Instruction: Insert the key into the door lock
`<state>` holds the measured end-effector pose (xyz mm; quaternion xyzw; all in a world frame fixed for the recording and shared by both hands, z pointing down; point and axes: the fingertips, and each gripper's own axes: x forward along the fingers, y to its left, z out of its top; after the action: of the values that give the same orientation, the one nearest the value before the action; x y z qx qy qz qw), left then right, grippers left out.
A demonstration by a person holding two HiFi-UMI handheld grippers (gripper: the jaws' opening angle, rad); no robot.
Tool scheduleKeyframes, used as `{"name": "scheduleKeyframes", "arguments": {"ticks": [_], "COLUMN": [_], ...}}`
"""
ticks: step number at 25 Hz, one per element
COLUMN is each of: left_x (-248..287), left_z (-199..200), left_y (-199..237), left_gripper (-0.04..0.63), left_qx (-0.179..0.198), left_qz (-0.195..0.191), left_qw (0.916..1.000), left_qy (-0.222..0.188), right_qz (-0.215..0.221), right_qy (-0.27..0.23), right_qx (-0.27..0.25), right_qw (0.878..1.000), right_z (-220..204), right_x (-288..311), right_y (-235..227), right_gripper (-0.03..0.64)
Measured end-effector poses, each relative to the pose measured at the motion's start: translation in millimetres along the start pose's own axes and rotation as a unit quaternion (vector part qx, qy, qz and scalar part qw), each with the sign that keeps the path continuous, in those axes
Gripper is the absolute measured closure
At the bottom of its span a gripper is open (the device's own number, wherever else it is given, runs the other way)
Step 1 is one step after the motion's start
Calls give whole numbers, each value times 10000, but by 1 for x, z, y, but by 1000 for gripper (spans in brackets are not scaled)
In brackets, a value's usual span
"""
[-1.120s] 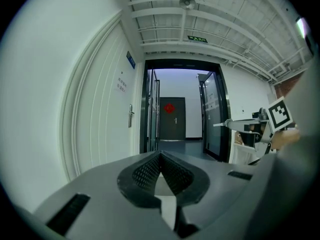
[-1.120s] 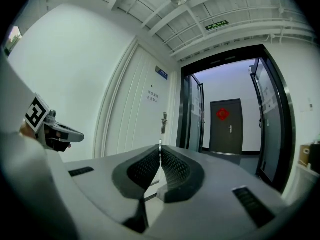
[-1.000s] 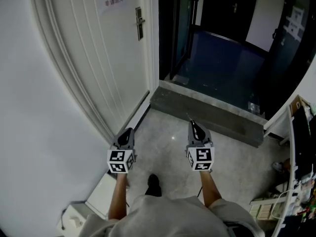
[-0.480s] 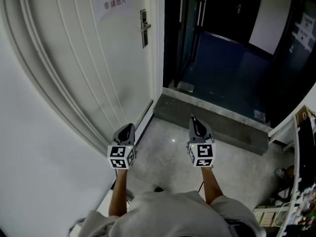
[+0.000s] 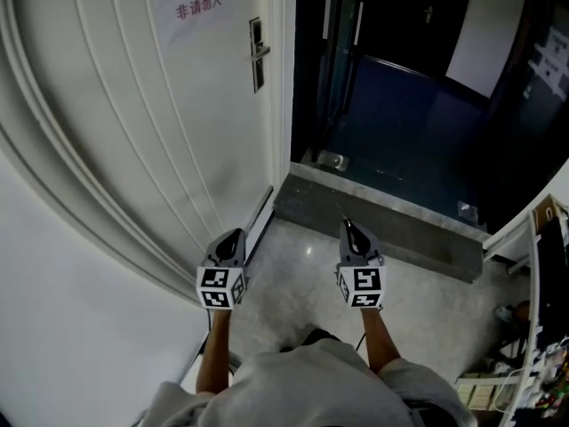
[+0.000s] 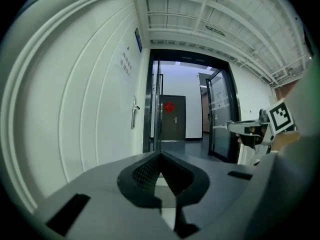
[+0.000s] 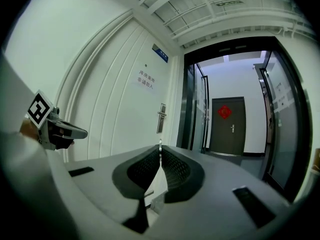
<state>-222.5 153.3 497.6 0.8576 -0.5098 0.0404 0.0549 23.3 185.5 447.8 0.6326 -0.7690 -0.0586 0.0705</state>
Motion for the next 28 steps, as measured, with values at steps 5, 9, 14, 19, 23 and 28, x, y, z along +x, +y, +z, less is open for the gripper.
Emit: {"name": "scheduleKeyframes", "arguments": {"ticks": [5,9,14,19,23,28], "left_x": [31,63,122,218,302,404], "left_z": [-9,-7,-4,18,53,87], "left_y": [3,13,31,47,54,67], "left_gripper": [578,578,578,578,578,578], "left_qx": [-69,-40,21,66,148,212], "left_qz": [-29,-14,110,201,180,198], "left_qw": [9999,10000,9999,9998,9997,9995], "left_qy": [75,48,82,22,-78,-136], "right_qz": [19,40,157,269,301,384], "right_qy": [130,59,19,-65,-124,-208], "right_qx": [0,-14,49,42,30,-53], "right_qw": [9999,10000,9999,9996,9995,9990], "right_z": [-15,-18,-31,-30,-19,-7], "right_x": [24,60,121,207,282,371], "right_y": [-11,-23,-44,-88,-135,-187], "right_gripper": [588,588,588,588,588,588]}}
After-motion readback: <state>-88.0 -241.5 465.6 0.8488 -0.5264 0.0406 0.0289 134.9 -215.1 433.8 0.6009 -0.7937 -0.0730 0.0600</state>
